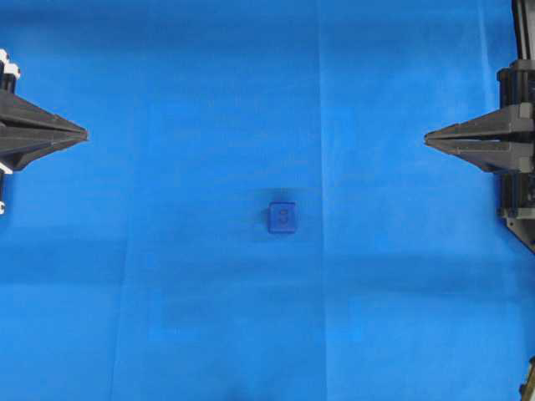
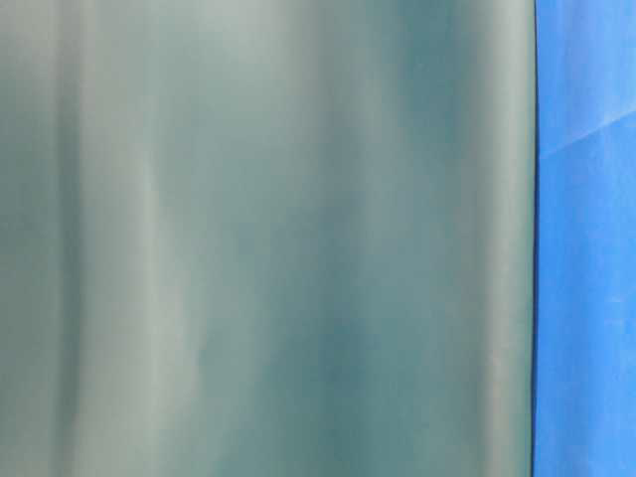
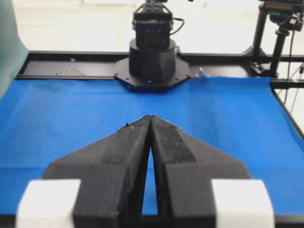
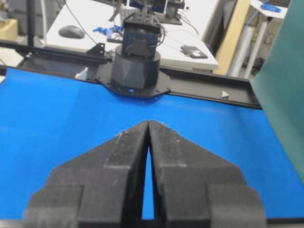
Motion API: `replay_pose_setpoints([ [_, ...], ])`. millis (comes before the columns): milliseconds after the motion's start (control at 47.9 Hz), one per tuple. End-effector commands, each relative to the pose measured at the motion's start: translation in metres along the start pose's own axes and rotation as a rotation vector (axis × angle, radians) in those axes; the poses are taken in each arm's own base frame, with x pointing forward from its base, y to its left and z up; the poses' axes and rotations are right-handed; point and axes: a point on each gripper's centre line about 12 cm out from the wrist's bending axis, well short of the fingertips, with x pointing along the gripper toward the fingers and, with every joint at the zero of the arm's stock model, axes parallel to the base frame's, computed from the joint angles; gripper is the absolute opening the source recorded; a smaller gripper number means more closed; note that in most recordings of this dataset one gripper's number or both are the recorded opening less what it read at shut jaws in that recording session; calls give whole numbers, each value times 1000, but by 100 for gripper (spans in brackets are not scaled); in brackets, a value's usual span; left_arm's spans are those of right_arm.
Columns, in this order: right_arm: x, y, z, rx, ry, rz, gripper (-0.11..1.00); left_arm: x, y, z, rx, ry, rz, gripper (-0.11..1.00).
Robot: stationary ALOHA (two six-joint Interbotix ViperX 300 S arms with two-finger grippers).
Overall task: Handover the blue block to the right arm after grasping it with the left arm, then place it in the designated position.
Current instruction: 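Open both grippers wide while holding arms at the table edges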
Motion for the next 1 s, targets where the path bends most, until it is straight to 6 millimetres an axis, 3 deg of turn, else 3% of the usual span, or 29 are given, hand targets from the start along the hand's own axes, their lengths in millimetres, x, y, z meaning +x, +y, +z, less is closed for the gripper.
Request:
replay_pose_setpoints([
  [0,3,1,6,-3,-14,3,0,2,-4,6,-3,-20,-18,0],
  [125,5,1,0,-7,23,4,-6,0,-4,8,7,-29,-21,0],
  [668,4,1,3,3,35,3,-2,1,-7,9,6,-35,-33,1],
  [710,5,1,4,3,32,3,3,0,-7,9,2,-37,-37,2],
  [772,4,1,3,8,35,2,15,0,-8,9,-9,-37,-38,13],
  [981,5,0,3,27,37,0,73,2,-10,7,-17,-27,-52,73],
])
